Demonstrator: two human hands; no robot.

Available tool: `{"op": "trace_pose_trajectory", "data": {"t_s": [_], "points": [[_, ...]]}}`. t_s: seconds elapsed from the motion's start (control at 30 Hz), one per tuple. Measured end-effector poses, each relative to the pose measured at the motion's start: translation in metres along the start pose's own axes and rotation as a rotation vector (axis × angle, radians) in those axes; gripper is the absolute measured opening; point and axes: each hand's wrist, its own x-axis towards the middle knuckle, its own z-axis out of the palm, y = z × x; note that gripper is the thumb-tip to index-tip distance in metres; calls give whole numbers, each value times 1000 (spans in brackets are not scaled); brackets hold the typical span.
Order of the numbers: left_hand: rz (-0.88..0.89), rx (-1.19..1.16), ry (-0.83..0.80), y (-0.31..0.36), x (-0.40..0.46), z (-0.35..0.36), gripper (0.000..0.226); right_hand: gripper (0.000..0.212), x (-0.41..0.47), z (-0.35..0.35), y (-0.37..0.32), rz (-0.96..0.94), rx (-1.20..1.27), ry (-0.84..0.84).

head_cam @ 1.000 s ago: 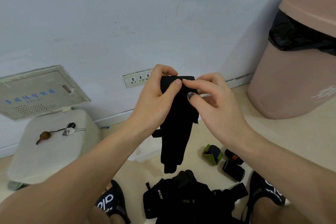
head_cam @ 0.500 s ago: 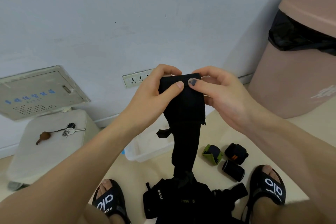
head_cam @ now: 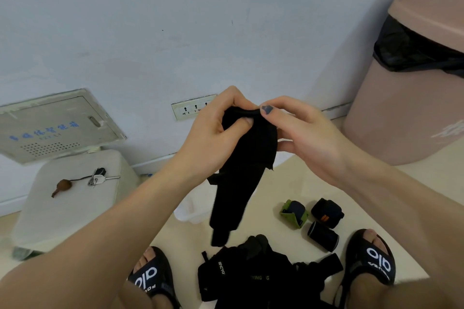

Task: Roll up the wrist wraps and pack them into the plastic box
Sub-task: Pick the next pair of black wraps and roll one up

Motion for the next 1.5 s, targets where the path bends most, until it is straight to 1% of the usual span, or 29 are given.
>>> {"op": "trace_pose_trajectory", "data": {"t_s": [0.1, 0.23, 0.3, 0.4, 0.5, 0.57, 0.63, 0.73, 0.87, 0.97, 1.03, 1.1, 1.2, 1.27, 1.37, 1.43, 1.5], "points": [[7, 9, 11, -2, 0, 0, 25, 14, 0, 1, 0, -6, 27, 12], [-13, -36, 24, -2, -2, 1, 26, 17, 0, 0, 0, 11, 105, -3], [-62, -102, 11, -1, -3, 1, 27, 17, 1, -1, 0, 4, 121, 5], [-154, -217, -65, -3, -2, 1, 21, 17, 2, -5, -1, -32, 113, 32], [-215, -255, -45, -5, -2, 2, 12, 17, 1, -6, -2, -58, 93, 39], [-227, -261, -49, -5, -2, 1, 12, 17, 0, -5, -1, -71, 86, 36], [-217, -275, -65, -5, 0, -1, 12, 18, 0, -6, -1, -78, 85, 36], [-156, -274, -61, -5, 0, -3, 9, 19, 1, -8, -1, -84, 59, 25], [-83, -202, -80, -6, -1, -6, 12, 17, 1, -8, 1, -62, -60, -14], [-49, -157, -91, -6, -1, -8, 17, 12, 0, -6, 1, -92, -116, -31], [-36, -161, -75, -6, -1, -8, 22, 11, 1, -5, 0, -120, -100, -20], [-14, -166, -51, -6, -1, -10, 22, 11, 3, -4, 0, -131, -59, -16], [20, -139, -26, -7, -1, -11, 19, 11, 4, -3, -1, -108, -24, -33], [36, -115, -17, -7, -2, -10, 21, 11, 6, -4, -1, -86, -51, -33], [41, -107, -12, -6, -3, -8, 24, 14, 6, -4, -1, -98, -98, -5], [29, -98, -10, -5, -3, -6, 25, 12, 5, -3, -1, -120, -82, 12], [-24, -127, -3, -5, -2, -5, 22, 10, 4, -3, -1, -127, -43, 39]]}}
